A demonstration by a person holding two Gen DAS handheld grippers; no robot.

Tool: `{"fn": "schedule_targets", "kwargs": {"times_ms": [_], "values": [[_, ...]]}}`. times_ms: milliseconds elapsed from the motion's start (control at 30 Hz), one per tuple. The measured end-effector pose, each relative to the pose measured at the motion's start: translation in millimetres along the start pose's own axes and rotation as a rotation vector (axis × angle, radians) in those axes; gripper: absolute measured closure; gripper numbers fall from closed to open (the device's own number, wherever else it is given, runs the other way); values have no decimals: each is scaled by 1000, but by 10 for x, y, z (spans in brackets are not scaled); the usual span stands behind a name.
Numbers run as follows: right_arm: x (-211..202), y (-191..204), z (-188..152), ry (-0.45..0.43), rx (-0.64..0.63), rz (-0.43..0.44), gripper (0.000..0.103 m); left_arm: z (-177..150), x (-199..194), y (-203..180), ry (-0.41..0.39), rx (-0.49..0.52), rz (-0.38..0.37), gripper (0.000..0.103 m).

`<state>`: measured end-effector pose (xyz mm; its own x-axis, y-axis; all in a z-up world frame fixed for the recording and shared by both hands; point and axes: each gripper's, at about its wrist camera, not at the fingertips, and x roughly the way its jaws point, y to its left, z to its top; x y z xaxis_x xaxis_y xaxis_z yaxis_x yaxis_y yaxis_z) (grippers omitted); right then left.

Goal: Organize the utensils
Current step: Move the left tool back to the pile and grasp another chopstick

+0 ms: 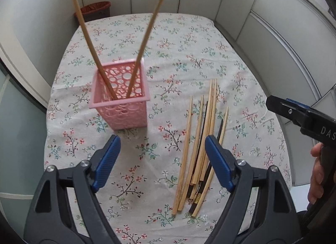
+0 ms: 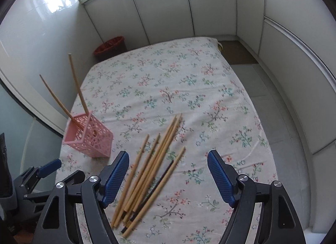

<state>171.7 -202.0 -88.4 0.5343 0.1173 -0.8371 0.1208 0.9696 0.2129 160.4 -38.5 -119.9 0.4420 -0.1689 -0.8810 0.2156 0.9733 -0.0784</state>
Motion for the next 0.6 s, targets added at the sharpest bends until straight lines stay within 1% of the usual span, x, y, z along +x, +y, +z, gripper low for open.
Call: {"fn": "schedule_targets", "kwargs": {"times_ms": [67, 133, 167, 200, 267, 300, 333, 367, 467, 600], "values": [[69, -102, -42, 37, 15, -3, 25, -2, 135, -88, 32, 11, -4, 21], [125, -180, -69, 59, 19, -19, 25, 13, 239, -167, 45, 21, -18, 21], [147, -218, -79, 66, 20, -27, 25, 26, 288, -209, 49, 27, -26, 24], [170, -260, -83, 72, 24, -35, 25, 35, 326, -241, 51, 31, -35, 28], [216, -348, -90, 86, 41, -50, 25, 62, 447, -318, 68, 32, -54, 49], [231, -394, -92, 93, 53, -57, 25, 76, 510, -339, 82, 28, -64, 55], [250, -451, -98, 102, 69, -61, 25, 94, 570, -361, 92, 23, -72, 64], [264, -491, -96, 108, 80, -61, 25, 114, 628, -382, 97, 20, -72, 70], [289, -571, -94, 116, 94, -68, 25, 169, 771, -430, 102, 17, -58, 79], [331, -636, -115, 131, 100, -73, 25, 254, 945, -467, 93, 16, -44, 82]]}}
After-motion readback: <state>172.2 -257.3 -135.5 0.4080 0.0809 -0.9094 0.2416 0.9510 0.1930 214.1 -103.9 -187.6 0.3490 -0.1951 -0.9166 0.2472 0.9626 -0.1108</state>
